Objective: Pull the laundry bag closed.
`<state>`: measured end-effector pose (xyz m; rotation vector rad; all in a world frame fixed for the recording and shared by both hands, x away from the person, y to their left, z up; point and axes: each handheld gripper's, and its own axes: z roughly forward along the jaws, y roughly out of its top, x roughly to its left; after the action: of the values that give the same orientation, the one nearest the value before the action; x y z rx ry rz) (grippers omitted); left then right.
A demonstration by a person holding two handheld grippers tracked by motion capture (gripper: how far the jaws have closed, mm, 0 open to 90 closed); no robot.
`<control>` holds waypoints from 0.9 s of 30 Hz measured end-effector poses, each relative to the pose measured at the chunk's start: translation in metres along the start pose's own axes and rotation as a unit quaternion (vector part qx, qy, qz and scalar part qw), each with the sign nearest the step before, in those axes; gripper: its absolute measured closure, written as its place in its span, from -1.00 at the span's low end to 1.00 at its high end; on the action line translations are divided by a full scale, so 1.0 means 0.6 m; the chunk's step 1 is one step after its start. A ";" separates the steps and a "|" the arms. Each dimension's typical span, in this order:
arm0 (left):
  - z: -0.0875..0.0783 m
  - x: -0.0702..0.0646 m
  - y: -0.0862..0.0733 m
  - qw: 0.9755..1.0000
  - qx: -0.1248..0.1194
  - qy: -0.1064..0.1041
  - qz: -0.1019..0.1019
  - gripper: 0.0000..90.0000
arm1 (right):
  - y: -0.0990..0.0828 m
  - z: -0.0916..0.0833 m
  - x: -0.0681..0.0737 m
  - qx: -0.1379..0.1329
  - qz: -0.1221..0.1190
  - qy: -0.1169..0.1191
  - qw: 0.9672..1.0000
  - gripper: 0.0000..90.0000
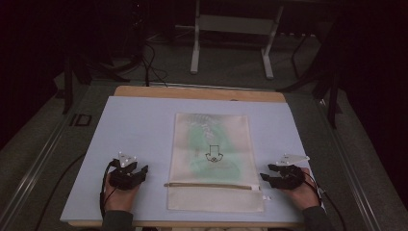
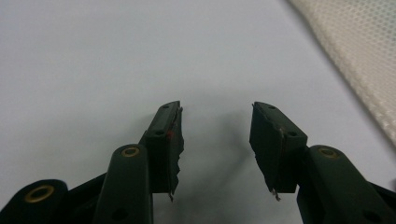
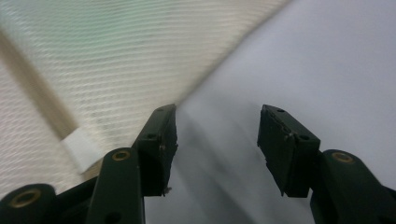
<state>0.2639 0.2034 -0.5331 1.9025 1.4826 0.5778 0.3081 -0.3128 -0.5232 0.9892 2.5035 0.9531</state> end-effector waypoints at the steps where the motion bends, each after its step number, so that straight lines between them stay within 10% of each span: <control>1: 0.000 0.000 0.000 1.000 -0.003 -0.004 0.000 0.18 | 0.002 0.000 0.003 0.004 -0.005 0.002 1.000 0.05; 27: 0.001 -0.010 0.000 0.999 -0.002 -0.046 0.019 0.24 | 0.044 -0.004 0.052 0.065 -0.084 0.032 0.994 0.02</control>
<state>0.2628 0.1977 -0.5334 1.9312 1.3883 0.5032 0.2976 -0.2781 -0.5042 0.7788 2.6817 0.7931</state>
